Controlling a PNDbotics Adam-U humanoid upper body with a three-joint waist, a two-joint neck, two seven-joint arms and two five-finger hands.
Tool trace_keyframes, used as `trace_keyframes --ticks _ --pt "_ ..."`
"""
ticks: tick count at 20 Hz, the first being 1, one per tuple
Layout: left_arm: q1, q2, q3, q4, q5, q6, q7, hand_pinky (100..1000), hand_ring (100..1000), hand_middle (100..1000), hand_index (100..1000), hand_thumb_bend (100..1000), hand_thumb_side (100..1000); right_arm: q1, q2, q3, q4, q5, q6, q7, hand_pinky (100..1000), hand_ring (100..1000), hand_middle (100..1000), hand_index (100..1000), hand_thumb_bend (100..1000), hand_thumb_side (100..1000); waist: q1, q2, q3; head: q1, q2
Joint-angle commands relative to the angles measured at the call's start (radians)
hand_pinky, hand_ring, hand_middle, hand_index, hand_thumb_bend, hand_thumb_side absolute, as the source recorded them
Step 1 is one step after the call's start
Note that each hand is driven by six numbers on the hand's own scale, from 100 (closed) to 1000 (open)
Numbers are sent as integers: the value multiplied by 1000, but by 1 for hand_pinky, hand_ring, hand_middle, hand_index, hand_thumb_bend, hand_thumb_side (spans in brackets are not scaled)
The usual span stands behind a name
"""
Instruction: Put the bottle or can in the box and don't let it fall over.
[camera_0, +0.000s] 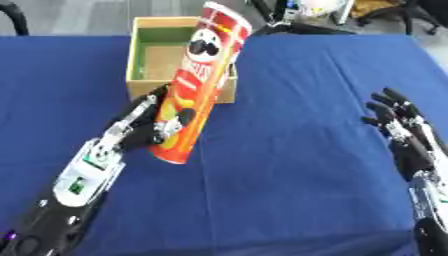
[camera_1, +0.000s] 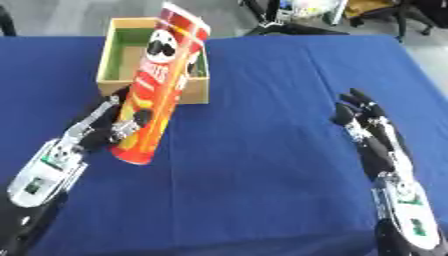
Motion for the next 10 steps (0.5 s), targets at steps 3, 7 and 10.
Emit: trace_keyframes --ticks 3,7,10 --pt "-30 42 46 -73 60 21 37 174 345 307 827 100 457 -8 -13 -7 -18 1 0 -2 793 887 844 924 562 433 3 -18 3 -4 -1" --pt "-37 54 72 -85 74 30 63 172 344 306 827 100 457 -6 -13 -7 -19 1 0 -2 793 887 844 924 561 433 5 -18 2 -6 -3" --pt "-45 61 86 -80 71 32 78 173 345 307 829 100 458 -6 -13 -6 -18 1 1 -1 794 887 844 924 561 432 5 -18 1 -7 -5"
